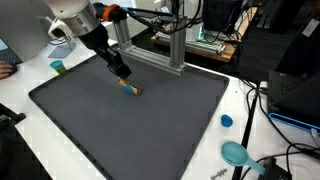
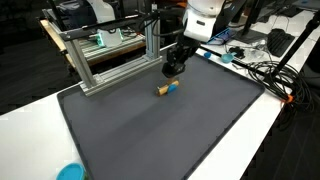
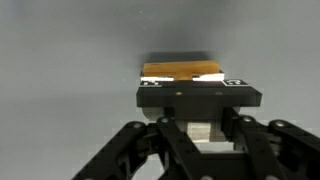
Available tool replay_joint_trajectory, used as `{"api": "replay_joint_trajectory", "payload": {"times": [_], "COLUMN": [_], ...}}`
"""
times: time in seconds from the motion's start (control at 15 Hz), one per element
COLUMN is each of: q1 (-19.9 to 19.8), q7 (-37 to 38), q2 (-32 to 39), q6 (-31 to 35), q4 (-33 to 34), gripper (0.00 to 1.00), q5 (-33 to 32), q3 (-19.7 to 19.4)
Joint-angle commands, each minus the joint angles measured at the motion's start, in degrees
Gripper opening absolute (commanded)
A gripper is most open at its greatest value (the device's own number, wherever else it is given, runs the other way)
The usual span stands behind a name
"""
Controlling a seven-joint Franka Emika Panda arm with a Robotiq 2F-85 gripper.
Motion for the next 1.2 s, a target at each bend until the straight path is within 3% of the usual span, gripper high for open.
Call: {"api": "replay_joint_trajectory", "payload": {"times": [0.0, 0.2, 0.73, 1.13], "q1": [-0.47, -0.25, 1.14, 0.18], "q7": [-0.66, -0.57, -1.00, -1.01], "q2": [4.66, 3.30, -1.34, -4.55], "q6": [0.18, -0.67, 8.21, 15.28], "q4": [-0.73, -1.05, -4.90, -8.72], "gripper": [0.22, 0.22, 0.22, 0.22], "q5": [-0.17, -0.39, -1.78, 0.92], "q3": [0.11, 0.14, 0.51, 1.23]}}
